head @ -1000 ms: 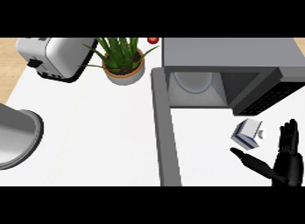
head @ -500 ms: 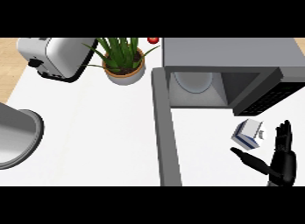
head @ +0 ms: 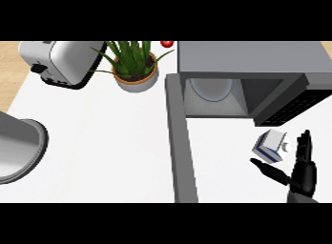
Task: Pick up the milk, place it into the microwave and close the microwave
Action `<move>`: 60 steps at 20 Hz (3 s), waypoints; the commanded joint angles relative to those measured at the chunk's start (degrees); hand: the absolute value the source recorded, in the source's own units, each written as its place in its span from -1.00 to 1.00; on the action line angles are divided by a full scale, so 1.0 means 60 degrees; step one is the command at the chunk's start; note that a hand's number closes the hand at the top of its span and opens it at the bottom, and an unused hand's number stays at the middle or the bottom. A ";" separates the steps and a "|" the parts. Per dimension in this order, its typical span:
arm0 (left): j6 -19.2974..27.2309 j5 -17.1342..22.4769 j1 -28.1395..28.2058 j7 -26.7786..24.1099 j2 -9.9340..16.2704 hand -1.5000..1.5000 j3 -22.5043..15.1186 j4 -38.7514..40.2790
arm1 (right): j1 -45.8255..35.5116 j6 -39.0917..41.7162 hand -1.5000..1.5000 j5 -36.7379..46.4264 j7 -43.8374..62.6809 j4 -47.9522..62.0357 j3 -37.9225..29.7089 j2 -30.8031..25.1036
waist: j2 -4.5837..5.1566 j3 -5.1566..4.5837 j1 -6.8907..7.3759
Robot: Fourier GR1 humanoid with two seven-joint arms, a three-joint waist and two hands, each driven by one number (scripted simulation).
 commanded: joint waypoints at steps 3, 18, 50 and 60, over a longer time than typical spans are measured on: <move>0.0230 0.0228 0.0301 0.0248 -0.0280 -1.00 -0.0317 -0.1039 | -0.0528 0.1122 1.00 -0.0120 -0.1430 0.1935 -0.0273 -0.0663 | 0.0014 0.0010 0.0058; 0.0025 0.0427 0.0173 0.0140 -0.0098 -1.00 -0.0011 -0.0659 | -0.2593 0.2450 1.00 0.1231 -0.2122 0.2575 0.1131 -0.0729 | 0.0051 0.0025 0.0231; -0.0682 0.0440 -0.0424 0.0059 -0.0066 -1.00 0.0958 0.0588 | -0.4887 0.0531 1.00 0.2969 0.3691 -0.1476 0.2972 0.0762 | 0.0049 -0.0010 0.0064; -0.1192 0.0980 -0.0367 0.0010 0.0198 -1.00 0.1177 0.0786 | -0.7551 -0.1049 1.00 0.3577 0.3413 0.2308 0.2078 0.0284 | 0.0217 0.0003 0.0532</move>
